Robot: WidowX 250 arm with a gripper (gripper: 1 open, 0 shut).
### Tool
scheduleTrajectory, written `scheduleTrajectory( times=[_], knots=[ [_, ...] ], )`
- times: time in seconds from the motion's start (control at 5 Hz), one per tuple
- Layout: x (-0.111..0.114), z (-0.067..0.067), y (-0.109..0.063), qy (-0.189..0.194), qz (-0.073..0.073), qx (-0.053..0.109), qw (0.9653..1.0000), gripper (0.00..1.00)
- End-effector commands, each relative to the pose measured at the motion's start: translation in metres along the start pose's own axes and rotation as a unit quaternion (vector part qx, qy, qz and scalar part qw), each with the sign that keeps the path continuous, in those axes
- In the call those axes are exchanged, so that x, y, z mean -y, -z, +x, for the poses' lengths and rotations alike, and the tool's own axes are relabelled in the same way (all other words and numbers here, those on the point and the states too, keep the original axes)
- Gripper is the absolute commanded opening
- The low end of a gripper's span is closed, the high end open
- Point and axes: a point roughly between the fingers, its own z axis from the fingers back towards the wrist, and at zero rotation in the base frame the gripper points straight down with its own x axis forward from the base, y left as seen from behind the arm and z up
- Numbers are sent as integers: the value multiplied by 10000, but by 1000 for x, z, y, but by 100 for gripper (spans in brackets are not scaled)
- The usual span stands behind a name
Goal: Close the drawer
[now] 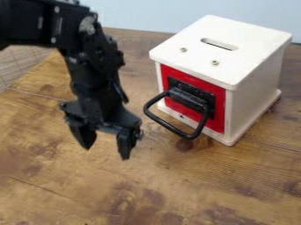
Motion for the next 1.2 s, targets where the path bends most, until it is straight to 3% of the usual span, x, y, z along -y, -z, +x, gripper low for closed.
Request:
scheduleTrajectory(
  times=[0.0,0.2,0.4,0.6,0.8,1.0],
  knots=[
    [-10,27,-13,-311,44,241,9992,100],
    [-2,35,-19,-258,39,269,9993,100],
    [11,34,-27,-76,23,318,9995,100],
    [26,28,-34,149,3,312,9994,100],
    [28,18,-50,63,31,304,9995,100],
    [25,8,-65,19,6,434,9991,100]
  ],
)
